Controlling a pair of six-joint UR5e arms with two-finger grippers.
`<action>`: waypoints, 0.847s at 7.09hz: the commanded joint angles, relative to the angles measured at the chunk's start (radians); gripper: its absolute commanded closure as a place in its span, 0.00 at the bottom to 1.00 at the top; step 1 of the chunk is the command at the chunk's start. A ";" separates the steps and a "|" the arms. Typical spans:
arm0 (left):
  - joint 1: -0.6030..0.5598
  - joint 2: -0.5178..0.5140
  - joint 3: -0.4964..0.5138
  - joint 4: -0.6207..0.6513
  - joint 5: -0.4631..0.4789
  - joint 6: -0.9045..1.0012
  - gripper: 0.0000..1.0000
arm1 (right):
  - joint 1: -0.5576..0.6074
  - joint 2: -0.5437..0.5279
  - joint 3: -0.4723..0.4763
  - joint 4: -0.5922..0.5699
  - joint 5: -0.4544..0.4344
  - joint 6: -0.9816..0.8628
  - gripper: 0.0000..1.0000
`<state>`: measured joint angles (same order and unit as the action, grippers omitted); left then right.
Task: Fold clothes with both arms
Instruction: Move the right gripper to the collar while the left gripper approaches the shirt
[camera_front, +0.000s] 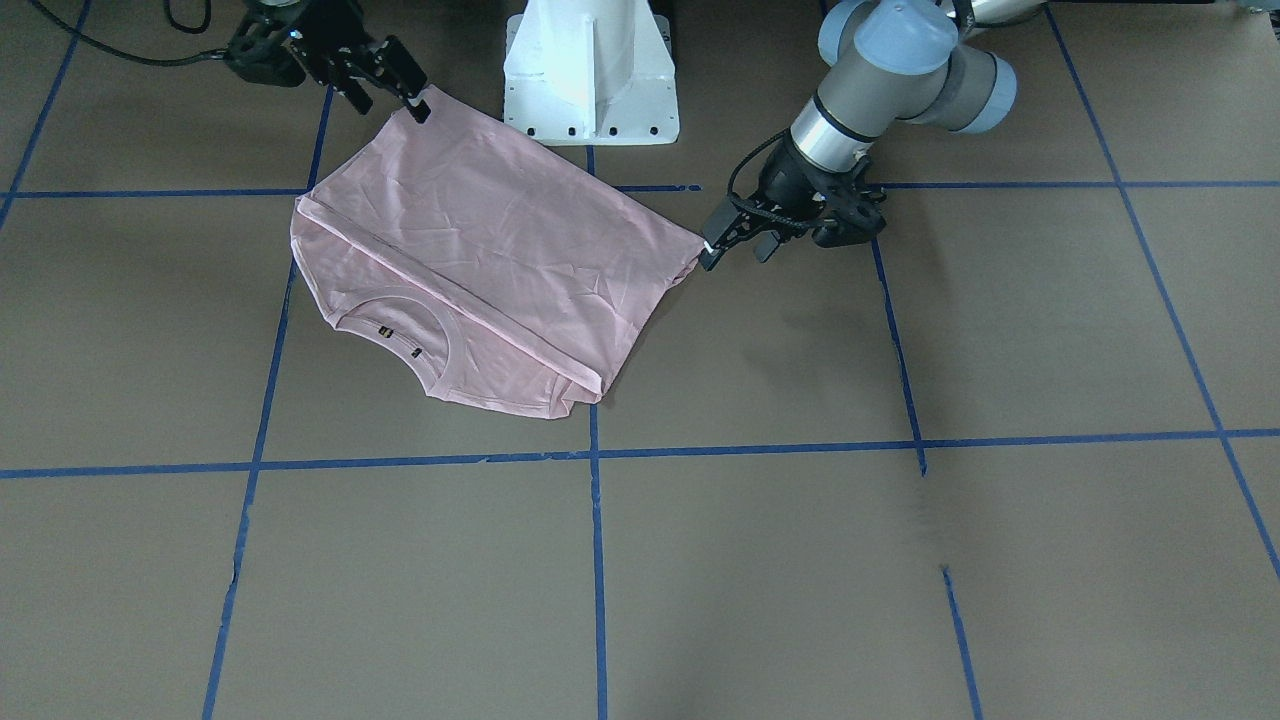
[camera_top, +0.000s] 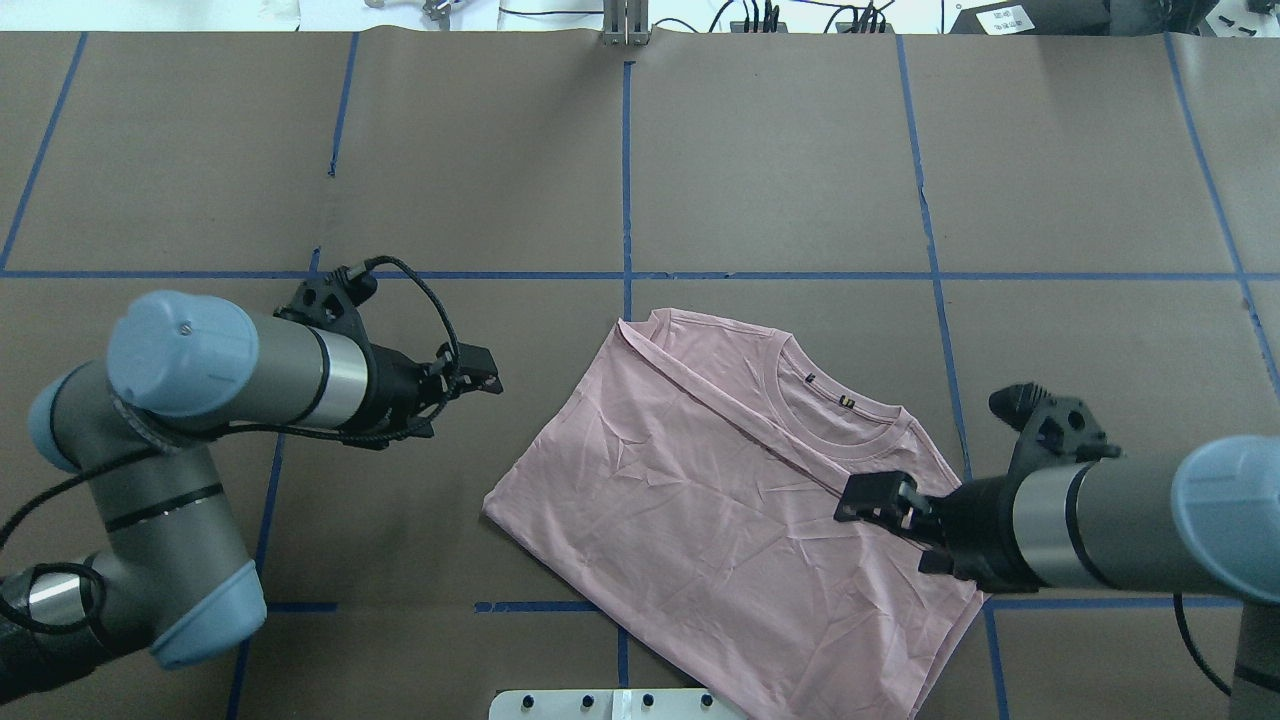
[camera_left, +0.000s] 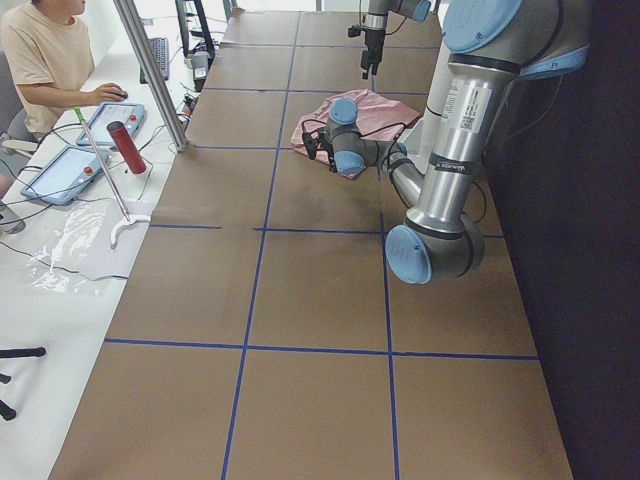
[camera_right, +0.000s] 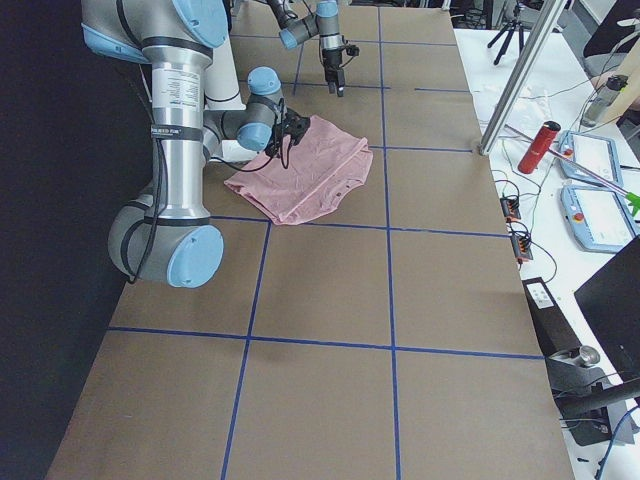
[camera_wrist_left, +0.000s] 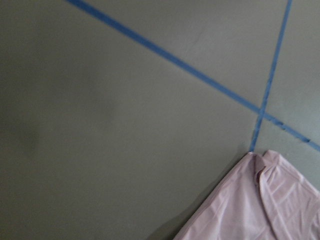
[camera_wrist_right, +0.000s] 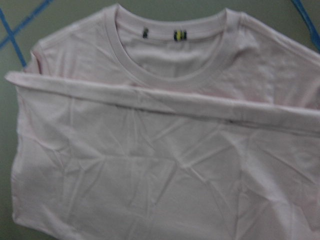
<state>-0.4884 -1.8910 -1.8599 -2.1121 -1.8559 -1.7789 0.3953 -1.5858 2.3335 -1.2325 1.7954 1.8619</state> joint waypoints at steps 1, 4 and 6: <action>0.114 -0.061 0.014 0.175 0.078 -0.022 0.10 | 0.112 0.044 -0.070 0.010 0.004 -0.128 0.00; 0.117 -0.060 0.021 0.188 0.080 -0.022 0.24 | 0.175 0.109 -0.126 0.007 0.001 -0.182 0.00; 0.125 -0.060 0.028 0.188 0.081 -0.022 0.29 | 0.175 0.115 -0.137 0.008 0.001 -0.182 0.00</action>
<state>-0.3671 -1.9511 -1.8373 -1.9242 -1.7755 -1.8009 0.5689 -1.4759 2.2061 -1.2254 1.7961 1.6810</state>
